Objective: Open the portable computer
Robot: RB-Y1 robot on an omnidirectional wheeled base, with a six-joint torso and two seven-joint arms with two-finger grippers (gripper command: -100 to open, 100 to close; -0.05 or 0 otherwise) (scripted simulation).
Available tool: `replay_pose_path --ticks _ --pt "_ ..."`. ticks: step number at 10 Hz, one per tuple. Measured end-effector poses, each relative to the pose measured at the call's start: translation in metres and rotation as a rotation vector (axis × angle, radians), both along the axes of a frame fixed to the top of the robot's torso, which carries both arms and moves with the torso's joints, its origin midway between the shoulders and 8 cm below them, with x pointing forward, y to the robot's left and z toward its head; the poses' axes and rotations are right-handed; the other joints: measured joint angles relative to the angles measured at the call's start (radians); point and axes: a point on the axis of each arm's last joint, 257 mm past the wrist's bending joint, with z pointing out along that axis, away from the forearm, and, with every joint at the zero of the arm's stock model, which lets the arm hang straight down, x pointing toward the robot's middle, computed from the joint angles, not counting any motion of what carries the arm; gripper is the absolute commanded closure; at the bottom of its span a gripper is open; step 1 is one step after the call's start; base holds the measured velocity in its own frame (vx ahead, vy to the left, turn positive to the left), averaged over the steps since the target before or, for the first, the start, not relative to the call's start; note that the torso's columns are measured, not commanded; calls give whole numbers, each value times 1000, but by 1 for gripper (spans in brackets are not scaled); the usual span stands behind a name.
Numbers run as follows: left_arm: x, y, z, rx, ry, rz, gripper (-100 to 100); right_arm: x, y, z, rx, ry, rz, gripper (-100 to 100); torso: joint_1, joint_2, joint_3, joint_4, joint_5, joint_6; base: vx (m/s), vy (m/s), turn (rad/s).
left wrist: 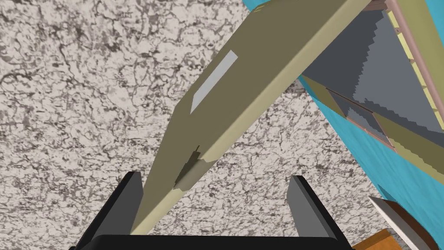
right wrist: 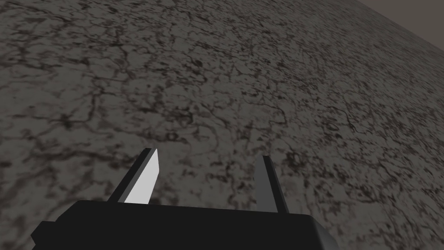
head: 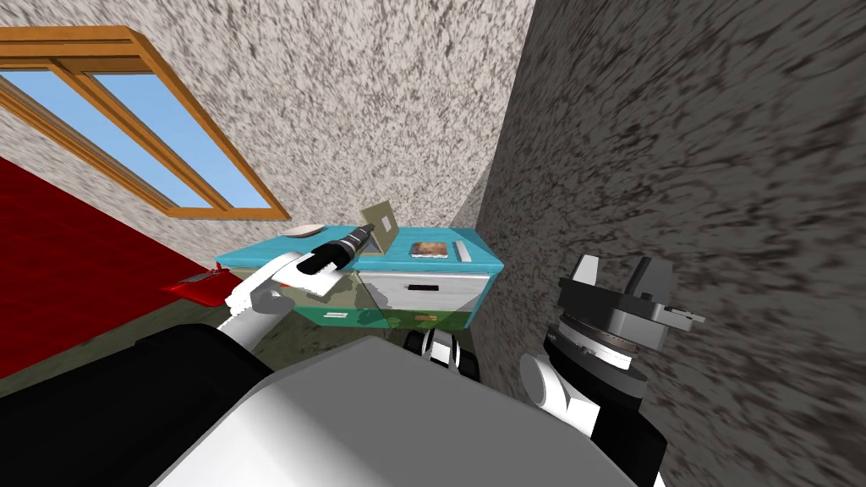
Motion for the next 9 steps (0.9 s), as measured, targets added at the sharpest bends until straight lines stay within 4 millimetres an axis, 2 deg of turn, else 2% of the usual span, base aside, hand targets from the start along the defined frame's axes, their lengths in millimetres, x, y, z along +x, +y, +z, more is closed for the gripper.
replay_pose_path --ticks 3,5,6,9 --pt "-6 -19 20 19 -21 -27 -100 0 0 0 0 0 0 0 1 0 0 0 0 0 -2 -5 -8" --pt "-7 -20 23 21 -23 -29 -100 0 0 0 0 0 0 0 2 -5 -3 -1 1 0 78 25 -12" --pt "-8 -20 24 20 -22 -28 100 0 0 0 0 0 0 0 1 -3 -2 -1 0 0 8 3 0" --pt "-2 -15 22 -52 -49 -24 100 0 0 0 0 0 0 0 1 3 2 1 0 0 -52 43 6"
